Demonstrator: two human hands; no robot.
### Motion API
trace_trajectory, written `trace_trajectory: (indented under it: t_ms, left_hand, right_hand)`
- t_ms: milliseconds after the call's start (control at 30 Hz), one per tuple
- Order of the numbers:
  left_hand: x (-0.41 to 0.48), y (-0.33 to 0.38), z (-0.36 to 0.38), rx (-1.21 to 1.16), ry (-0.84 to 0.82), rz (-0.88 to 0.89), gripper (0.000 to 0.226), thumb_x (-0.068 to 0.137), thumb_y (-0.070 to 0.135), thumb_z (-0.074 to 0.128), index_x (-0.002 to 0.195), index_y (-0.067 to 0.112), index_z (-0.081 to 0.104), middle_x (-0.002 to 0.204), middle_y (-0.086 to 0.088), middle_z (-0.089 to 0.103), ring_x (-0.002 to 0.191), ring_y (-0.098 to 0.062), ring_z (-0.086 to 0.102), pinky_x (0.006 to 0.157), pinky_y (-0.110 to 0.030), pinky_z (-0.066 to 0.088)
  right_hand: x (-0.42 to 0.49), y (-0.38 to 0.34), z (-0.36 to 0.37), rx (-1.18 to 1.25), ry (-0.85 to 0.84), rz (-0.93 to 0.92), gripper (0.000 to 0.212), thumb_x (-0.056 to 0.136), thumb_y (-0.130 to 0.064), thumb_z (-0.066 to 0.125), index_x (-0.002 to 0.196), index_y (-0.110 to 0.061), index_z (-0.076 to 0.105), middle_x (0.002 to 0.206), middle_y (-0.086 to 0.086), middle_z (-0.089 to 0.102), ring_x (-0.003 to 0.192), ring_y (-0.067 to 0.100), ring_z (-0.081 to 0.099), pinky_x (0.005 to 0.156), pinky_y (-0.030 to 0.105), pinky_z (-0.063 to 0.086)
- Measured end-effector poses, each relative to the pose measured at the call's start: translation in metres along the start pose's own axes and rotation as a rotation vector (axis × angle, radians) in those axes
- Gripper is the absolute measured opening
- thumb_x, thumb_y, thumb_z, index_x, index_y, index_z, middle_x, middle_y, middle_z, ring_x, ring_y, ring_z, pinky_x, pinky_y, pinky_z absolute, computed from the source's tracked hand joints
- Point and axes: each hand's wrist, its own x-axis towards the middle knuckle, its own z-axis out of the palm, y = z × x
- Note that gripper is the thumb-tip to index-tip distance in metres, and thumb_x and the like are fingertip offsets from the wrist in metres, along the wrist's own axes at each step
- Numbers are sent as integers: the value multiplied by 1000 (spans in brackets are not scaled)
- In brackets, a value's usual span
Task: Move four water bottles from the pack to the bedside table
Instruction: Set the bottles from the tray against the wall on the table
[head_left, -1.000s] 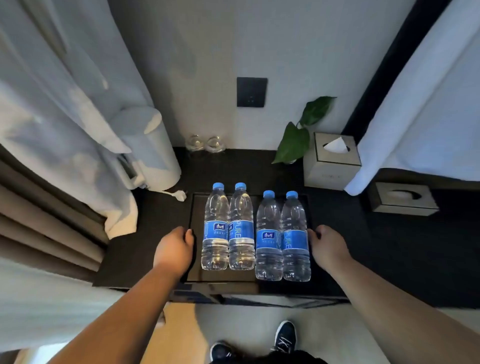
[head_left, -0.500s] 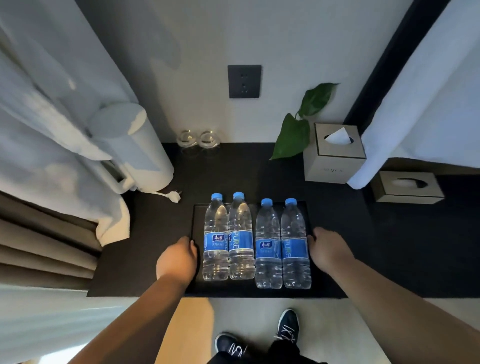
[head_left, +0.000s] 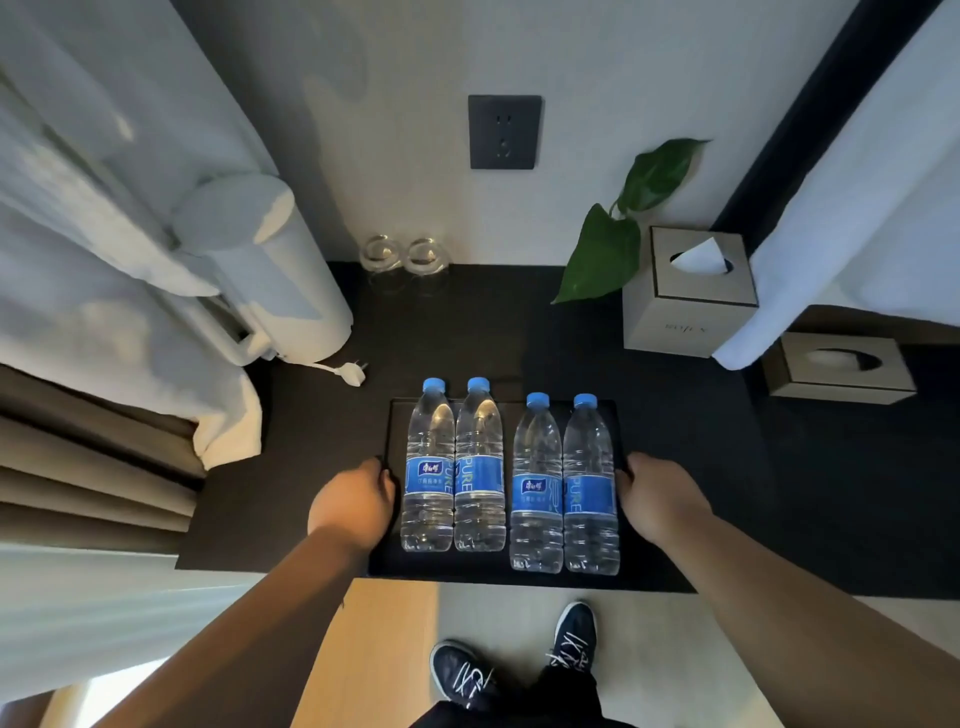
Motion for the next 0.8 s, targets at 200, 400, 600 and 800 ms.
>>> trace_trajectory:
  t_ms: [200,400,600,800]
  left_hand:
    - [1,10,-18,-48,31,-76,31,103,47,39,92,25,57,83,-2,68,75,-27,65,66,-38,54]
    - [-1,35,-39,-167,89,-118,35,100,51,44,84,23,55,76,1,66,71,-24,64,63,-37,53]
    - [1,52,-52,-229,64,-125,30,98,51,49,87,26,60,79,5,68,73,-17,65,69,-36,56]
    - [4,56,-47,-204,53,-122,26,95,52,56,88,28,59,80,7,66,73,-13,63,66,-32,55]
  right_hand:
    - [4,-6,-16,92,72,20,31,104,-41,51,80,-21,55,70,2,65,58,19,63,47,31,42]
    - [18,-40,-37,104,151,-72,29,105,-42,48,80,-27,55,70,0,66,59,16,65,46,29,42]
    - [20,-77,-39,122,173,-243,28,104,-41,50,83,-26,58,66,-2,63,57,16,62,47,30,43]
    - [17,-111,-29,29,73,-334,34,104,-50,49,81,-26,50,65,-2,63,56,17,61,48,29,40]
